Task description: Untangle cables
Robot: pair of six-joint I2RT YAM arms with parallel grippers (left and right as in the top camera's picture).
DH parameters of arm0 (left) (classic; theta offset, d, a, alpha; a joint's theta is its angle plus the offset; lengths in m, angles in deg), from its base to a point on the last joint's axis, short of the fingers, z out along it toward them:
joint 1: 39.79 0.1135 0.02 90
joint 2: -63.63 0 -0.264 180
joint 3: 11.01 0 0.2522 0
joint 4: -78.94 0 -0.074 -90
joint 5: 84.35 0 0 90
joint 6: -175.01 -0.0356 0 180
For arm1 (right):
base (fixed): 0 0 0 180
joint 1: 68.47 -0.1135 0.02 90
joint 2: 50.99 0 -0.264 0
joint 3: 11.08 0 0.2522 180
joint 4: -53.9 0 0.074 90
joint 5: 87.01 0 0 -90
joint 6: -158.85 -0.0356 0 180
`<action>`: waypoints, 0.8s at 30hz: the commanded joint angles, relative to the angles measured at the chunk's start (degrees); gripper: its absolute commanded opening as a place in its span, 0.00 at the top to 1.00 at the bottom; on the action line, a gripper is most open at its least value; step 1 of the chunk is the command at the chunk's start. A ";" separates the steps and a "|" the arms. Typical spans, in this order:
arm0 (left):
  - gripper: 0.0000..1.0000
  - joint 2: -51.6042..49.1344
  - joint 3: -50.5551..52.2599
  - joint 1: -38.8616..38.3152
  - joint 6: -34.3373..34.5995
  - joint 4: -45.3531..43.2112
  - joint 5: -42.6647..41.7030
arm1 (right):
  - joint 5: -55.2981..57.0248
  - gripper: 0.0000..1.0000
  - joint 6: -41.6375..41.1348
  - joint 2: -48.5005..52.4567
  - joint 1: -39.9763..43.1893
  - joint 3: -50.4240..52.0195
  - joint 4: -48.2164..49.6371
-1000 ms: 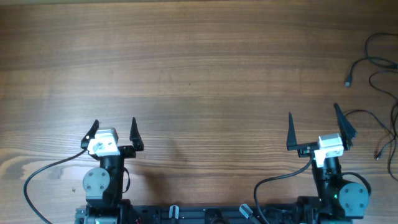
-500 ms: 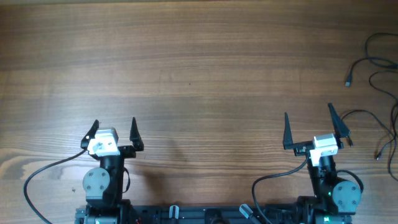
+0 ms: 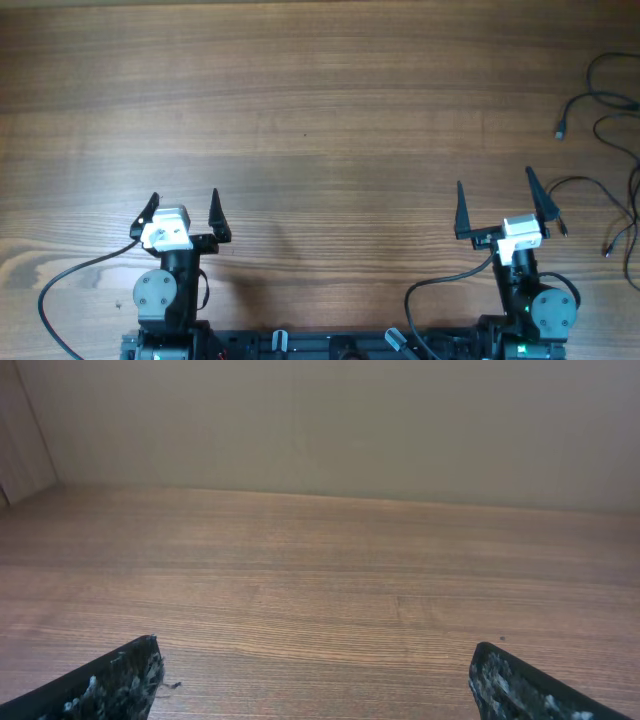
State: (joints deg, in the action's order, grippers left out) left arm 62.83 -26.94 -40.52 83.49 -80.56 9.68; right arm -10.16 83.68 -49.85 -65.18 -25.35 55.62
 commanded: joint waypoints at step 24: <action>0.00 0.52 0.59 0.37 -1.27 -0.31 0.52 | 2.99 0.00 -12.09 -0.98 0.70 0.24 -14.69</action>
State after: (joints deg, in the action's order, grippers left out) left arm 62.83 -26.94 -40.50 83.49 -80.56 9.68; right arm -10.40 76.71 -49.89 -64.66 -25.29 40.98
